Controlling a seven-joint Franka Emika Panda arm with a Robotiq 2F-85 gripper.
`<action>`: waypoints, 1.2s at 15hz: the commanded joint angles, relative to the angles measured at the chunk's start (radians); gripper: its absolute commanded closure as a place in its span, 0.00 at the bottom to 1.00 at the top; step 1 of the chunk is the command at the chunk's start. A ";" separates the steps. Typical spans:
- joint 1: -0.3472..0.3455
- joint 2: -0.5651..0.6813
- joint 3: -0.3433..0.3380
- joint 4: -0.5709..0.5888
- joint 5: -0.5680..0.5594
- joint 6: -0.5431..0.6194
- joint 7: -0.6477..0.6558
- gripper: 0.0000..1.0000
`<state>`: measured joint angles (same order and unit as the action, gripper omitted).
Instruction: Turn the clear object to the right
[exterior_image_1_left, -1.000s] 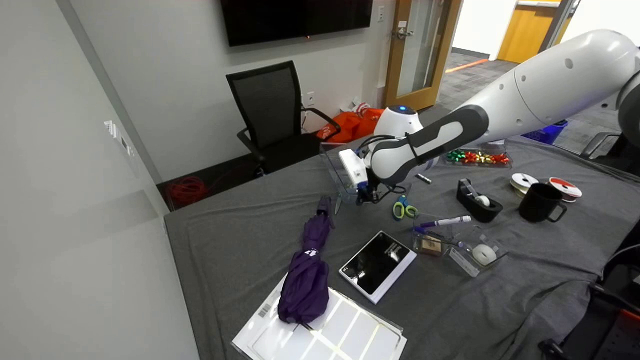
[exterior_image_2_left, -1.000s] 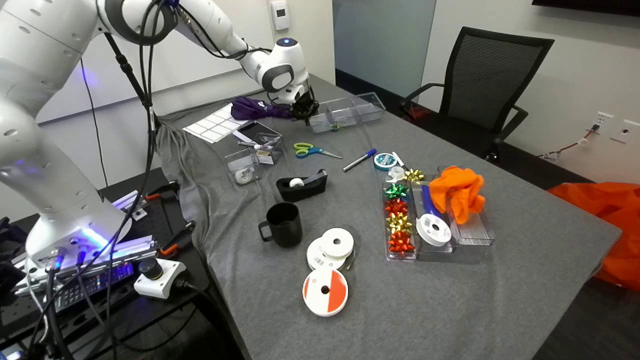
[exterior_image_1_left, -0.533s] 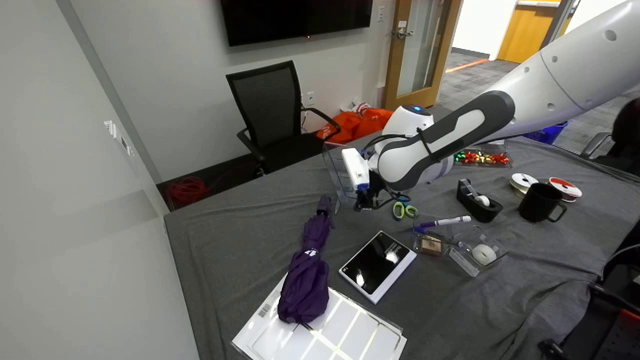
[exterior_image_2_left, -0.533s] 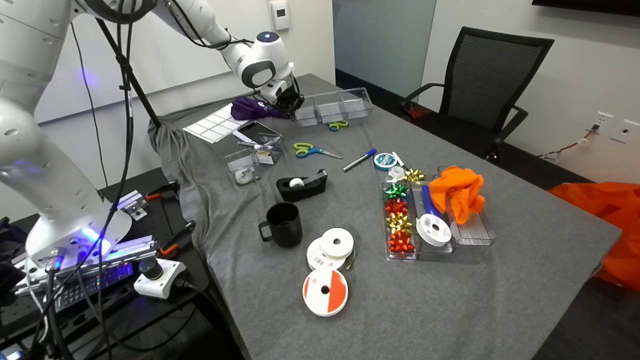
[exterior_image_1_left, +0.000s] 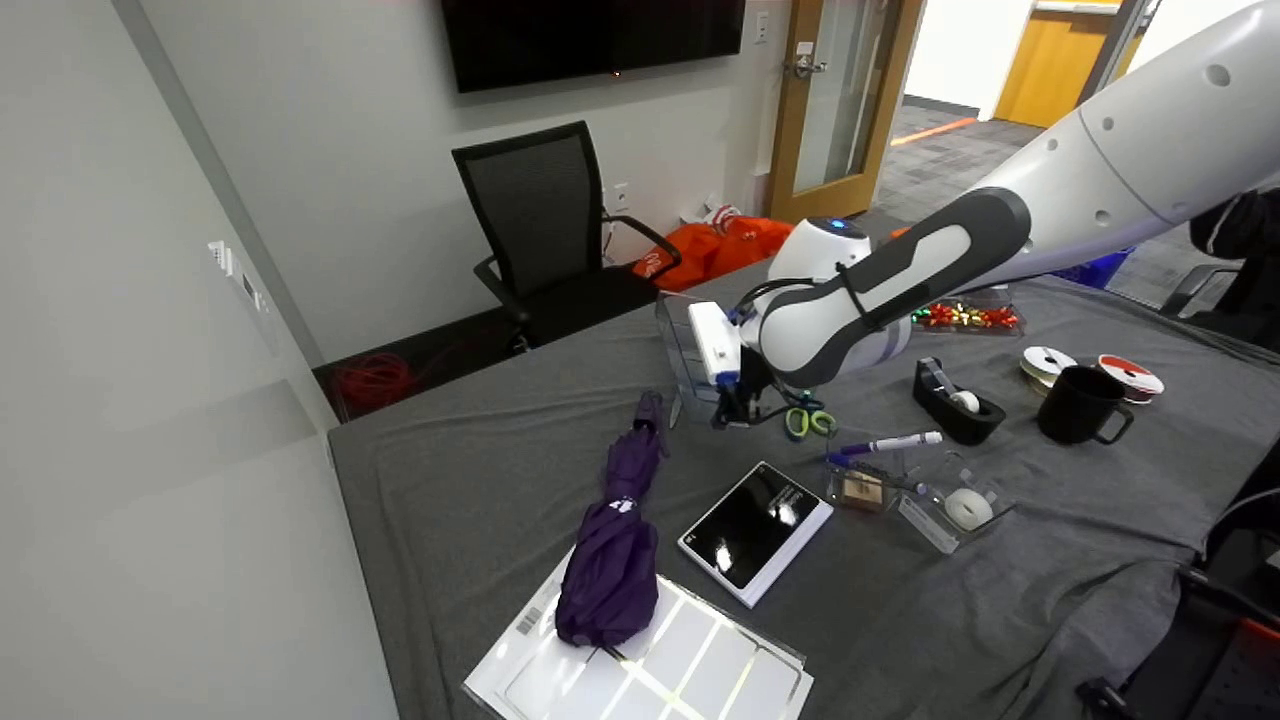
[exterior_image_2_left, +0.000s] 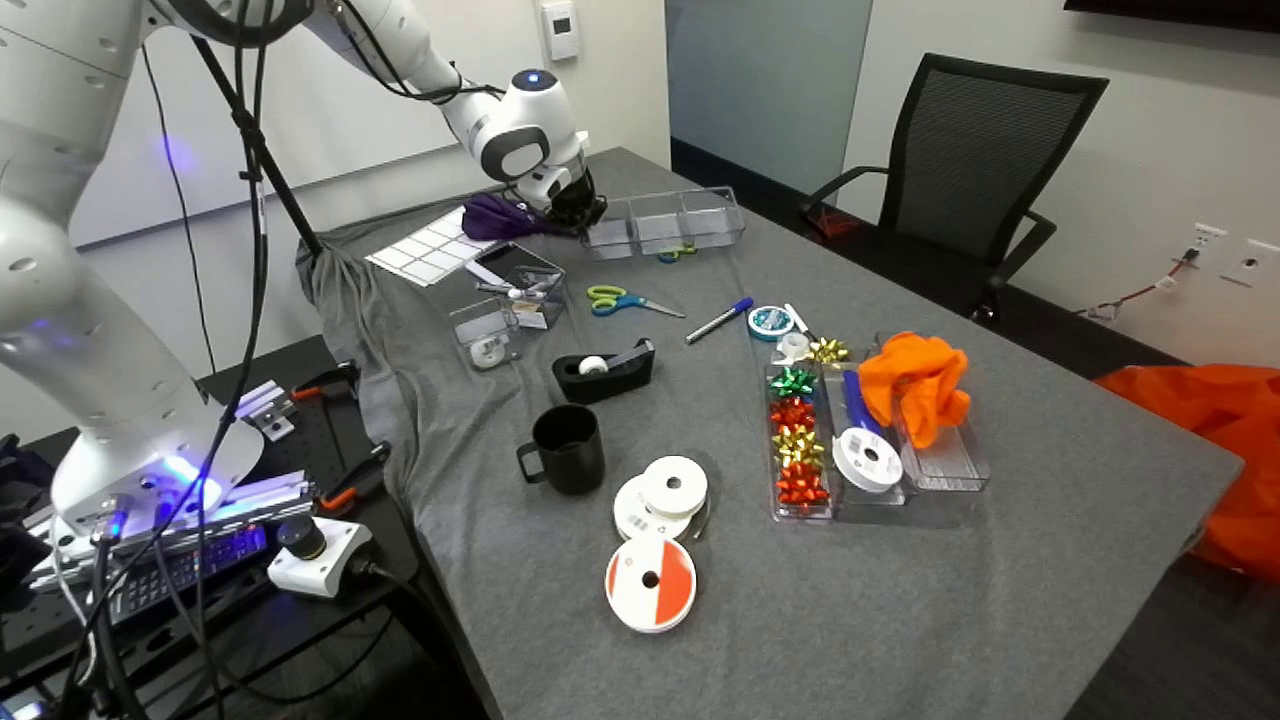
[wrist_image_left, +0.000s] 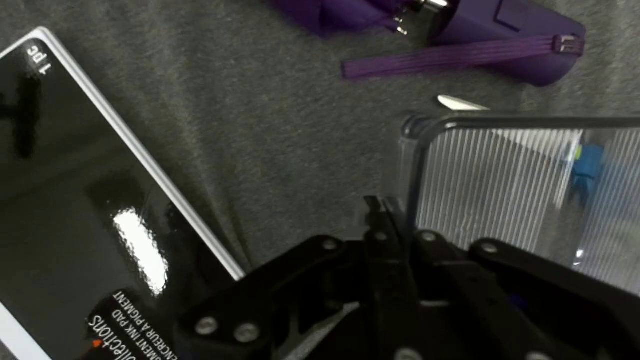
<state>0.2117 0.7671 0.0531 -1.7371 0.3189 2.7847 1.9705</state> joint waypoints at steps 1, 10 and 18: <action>0.025 -0.049 -0.022 -0.051 0.045 0.029 0.103 0.99; 0.187 -0.065 -0.175 -0.069 -0.017 0.037 0.660 0.99; 0.524 0.060 -0.515 -0.053 0.281 -0.026 0.635 0.99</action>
<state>0.6276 0.7860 -0.3523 -1.7934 0.5220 2.7814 2.6050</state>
